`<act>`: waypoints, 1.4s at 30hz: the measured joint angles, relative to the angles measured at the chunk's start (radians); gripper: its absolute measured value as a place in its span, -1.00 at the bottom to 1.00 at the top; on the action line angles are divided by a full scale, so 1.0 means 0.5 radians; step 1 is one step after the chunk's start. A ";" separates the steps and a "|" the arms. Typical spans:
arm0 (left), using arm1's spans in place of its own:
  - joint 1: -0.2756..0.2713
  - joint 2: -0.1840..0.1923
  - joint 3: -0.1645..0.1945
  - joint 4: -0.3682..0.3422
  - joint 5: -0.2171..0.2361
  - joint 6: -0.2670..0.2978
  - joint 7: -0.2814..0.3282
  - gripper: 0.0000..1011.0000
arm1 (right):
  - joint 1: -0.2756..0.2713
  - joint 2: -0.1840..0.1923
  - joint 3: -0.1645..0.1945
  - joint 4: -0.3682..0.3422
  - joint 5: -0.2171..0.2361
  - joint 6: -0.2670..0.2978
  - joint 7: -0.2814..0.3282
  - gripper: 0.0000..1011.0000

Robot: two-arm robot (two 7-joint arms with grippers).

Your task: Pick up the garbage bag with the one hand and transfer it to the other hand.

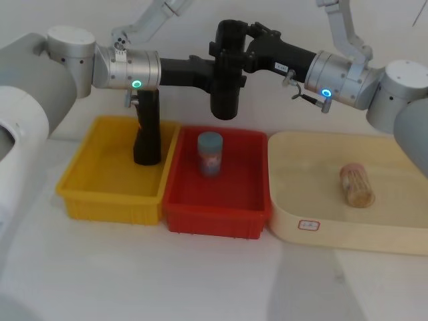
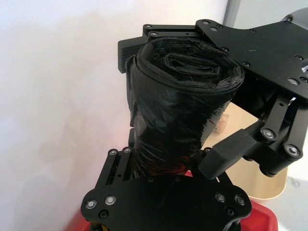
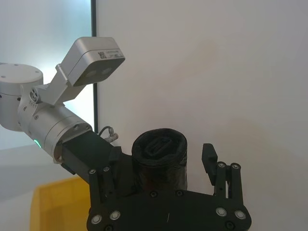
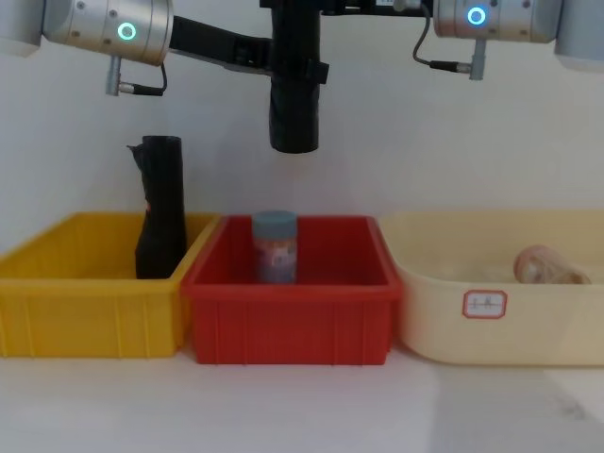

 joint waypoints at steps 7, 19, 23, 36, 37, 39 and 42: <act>0.000 0.000 0.000 0.000 0.000 0.000 0.000 -0.07 | 0.003 -0.001 -0.001 0.007 0.001 -0.002 -0.002 0.98; 0.000 0.000 0.000 0.000 0.000 0.000 0.000 -0.07 | 0.006 -0.003 -0.004 0.014 0.002 -0.004 -0.002 0.98; 0.000 0.000 0.000 0.000 0.000 0.000 0.000 -0.07 | 0.006 -0.004 -0.007 0.015 0.004 -0.005 -0.002 0.98; 0.000 0.000 0.000 0.000 0.000 0.000 0.000 -0.07 | 0.008 -0.003 -0.022 0.017 0.019 -0.005 -0.003 0.98; 0.000 0.000 0.000 0.000 0.000 0.000 0.000 -0.07 | 0.008 -0.003 -0.022 0.017 0.019 -0.005 -0.003 0.98; 0.000 0.000 0.000 0.000 0.000 0.000 0.000 -0.07 | 0.008 -0.003 -0.023 0.017 0.021 -0.005 -0.003 0.98; 0.000 0.000 0.000 0.000 0.000 0.000 0.000 -0.07 | 0.008 -0.003 -0.025 0.017 0.023 -0.005 -0.003 0.98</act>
